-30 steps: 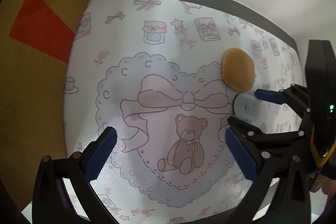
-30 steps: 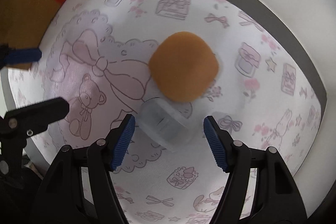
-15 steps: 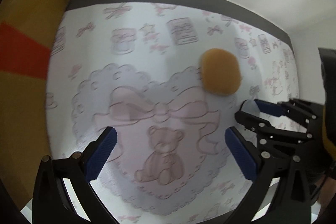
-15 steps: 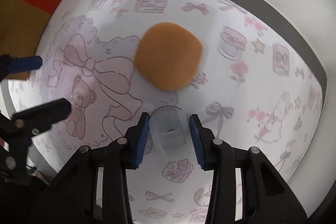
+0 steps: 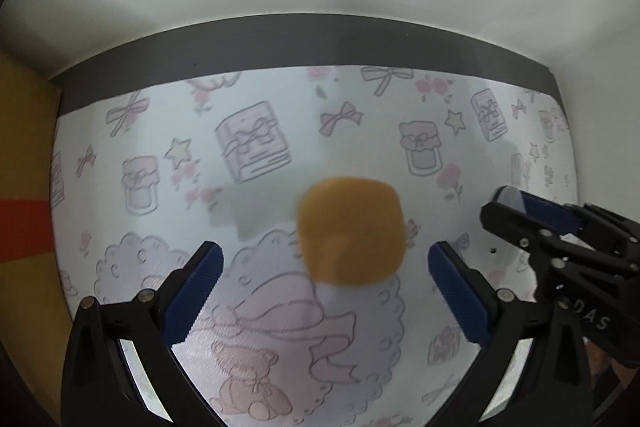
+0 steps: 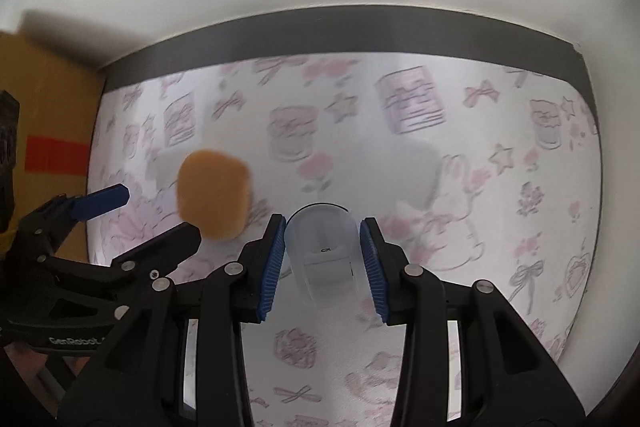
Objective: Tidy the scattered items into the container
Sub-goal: 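Close the left tool on the orange sponge while the right tool grasps the grey item, then carry the orange sponge with the left tool while the right tool carries the grey item over the box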
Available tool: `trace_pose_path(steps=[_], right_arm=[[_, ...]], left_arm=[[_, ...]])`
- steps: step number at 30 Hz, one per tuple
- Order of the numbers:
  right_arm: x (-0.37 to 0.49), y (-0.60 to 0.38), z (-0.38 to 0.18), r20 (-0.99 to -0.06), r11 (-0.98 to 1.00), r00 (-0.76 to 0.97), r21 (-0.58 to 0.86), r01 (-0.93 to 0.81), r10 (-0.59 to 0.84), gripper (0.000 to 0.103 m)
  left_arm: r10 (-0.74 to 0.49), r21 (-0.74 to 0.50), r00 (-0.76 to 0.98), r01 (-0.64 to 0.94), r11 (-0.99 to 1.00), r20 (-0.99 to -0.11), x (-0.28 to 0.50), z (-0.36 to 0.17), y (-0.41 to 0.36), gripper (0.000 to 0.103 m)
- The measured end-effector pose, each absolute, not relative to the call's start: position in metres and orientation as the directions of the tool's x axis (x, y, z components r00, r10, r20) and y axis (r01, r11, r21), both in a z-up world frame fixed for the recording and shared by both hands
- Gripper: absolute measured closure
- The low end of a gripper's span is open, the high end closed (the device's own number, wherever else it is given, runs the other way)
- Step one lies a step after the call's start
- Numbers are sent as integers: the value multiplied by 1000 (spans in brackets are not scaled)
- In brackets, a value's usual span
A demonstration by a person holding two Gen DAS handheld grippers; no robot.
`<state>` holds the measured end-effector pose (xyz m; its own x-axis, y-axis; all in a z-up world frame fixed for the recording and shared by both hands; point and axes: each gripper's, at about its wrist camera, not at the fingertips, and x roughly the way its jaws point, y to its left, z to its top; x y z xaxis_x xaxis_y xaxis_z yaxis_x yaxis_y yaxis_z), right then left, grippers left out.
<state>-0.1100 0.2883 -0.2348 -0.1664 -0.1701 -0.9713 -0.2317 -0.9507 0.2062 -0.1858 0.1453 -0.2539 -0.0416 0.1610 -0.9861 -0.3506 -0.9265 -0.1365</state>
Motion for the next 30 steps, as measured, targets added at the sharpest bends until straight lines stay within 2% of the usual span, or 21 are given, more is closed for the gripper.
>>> trace_pose_path(steps=[5,11,17,20,30], right_arm=[[-128,317,-244,-971,-945,-170,207,-255,-167,63],[-133,327,-244,-972,-947,-171,203,-251,-163,63],[-137,312,-248,-970,-950,-178,207,-234,-168,63],[-138,308,-247,-969,-951,-181,206,-231,-166,63],[-129,289,-229,-965,-955,-205,206,-214,-162,63]], left_arm=[[113,-99,-19,-346,-933,-993,-186,-270,153,1],[53,-31,-46,-391,-920,-998,-185,-276,162,10],[48,-19,-58,-428,-904,-997,-178,-272,163,31],[58,-28,-57,-432,-902,-997,-175,-268,160,47],[107,-67,-74,-416,-907,-991,-152,-242,127,51]])
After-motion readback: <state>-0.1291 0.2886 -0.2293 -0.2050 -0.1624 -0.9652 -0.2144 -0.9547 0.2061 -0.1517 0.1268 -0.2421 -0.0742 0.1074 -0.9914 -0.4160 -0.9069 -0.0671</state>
